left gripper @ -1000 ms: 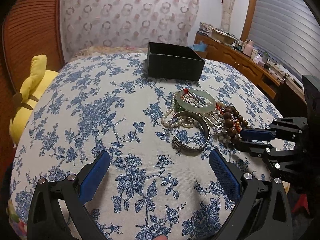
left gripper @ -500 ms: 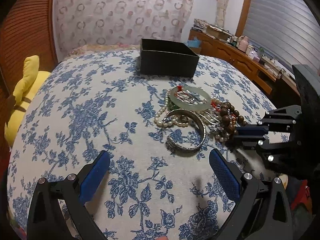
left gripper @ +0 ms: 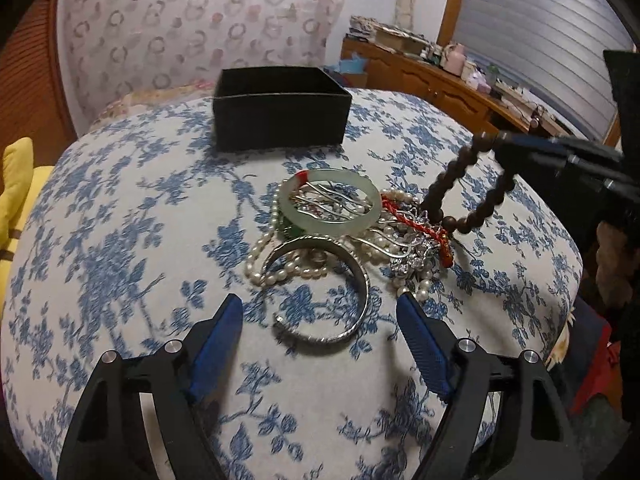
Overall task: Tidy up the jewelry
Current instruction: 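Grasp the silver bangle with the left gripper while the right gripper carries the beads toward the black box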
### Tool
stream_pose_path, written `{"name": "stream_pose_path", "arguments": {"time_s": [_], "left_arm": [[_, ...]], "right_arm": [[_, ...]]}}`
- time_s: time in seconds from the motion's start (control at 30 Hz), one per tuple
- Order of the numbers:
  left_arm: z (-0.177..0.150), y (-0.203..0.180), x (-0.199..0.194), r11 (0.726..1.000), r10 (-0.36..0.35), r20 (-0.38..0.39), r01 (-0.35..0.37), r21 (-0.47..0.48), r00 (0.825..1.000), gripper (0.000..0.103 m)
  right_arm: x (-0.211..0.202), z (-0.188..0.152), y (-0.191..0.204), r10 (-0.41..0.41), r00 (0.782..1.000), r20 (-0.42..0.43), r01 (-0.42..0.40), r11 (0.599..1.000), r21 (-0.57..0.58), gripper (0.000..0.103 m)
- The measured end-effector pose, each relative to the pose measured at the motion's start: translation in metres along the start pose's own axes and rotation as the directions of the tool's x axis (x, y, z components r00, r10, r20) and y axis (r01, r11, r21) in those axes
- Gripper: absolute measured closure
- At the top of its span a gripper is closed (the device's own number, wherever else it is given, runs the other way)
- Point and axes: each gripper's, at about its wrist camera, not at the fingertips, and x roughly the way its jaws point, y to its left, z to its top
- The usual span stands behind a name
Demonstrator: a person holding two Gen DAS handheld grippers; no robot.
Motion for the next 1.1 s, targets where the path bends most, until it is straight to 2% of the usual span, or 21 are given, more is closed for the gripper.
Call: {"name": "stream_pose_path", "arguments": {"time_s": [0.17,0.23,0.27,0.43,0.57,1.1], "left_arm": [[0.006,-0.003,0.007,1.0,0.028,-0.008,-0.028,0.01,1.0,0.03],[0.007,-0.004,0.008,0.999,0.051,-0.001,-0.051,0.019,0.999,0.043],[0.007,-0.004,0.008,0.998,0.06,0.002,-0.06,0.022,0.998,0.046],[0.005,0.002,0.001,0.999,0.036,0.022,-0.036,-0.004,0.999,0.046],[0.008,0.007,-0.014,0.999,0.021,0.07,-0.019,-0.026,0.997,0.046],[0.065,0.033,-0.035,0.997,0.067,0.205,-0.059,-0.044,0.976,0.046]], "right_arm": [[-0.009,0.003,-0.003,-0.016,1.0,0.026,0.016,1.0,-0.001,0.088],[-0.011,0.005,-0.003,-0.016,0.999,0.038,0.016,1.0,0.001,0.088],[-0.013,0.006,-0.003,-0.015,0.999,0.044,0.015,1.0,0.0,0.088],[-0.018,0.011,-0.003,-0.014,0.998,0.064,0.014,1.0,-0.004,0.088],[-0.02,0.018,-0.003,-0.024,0.997,0.076,0.025,1.0,-0.014,0.088],[-0.001,0.084,-0.019,-0.054,0.989,0.137,0.062,0.997,-0.054,0.088]]}}
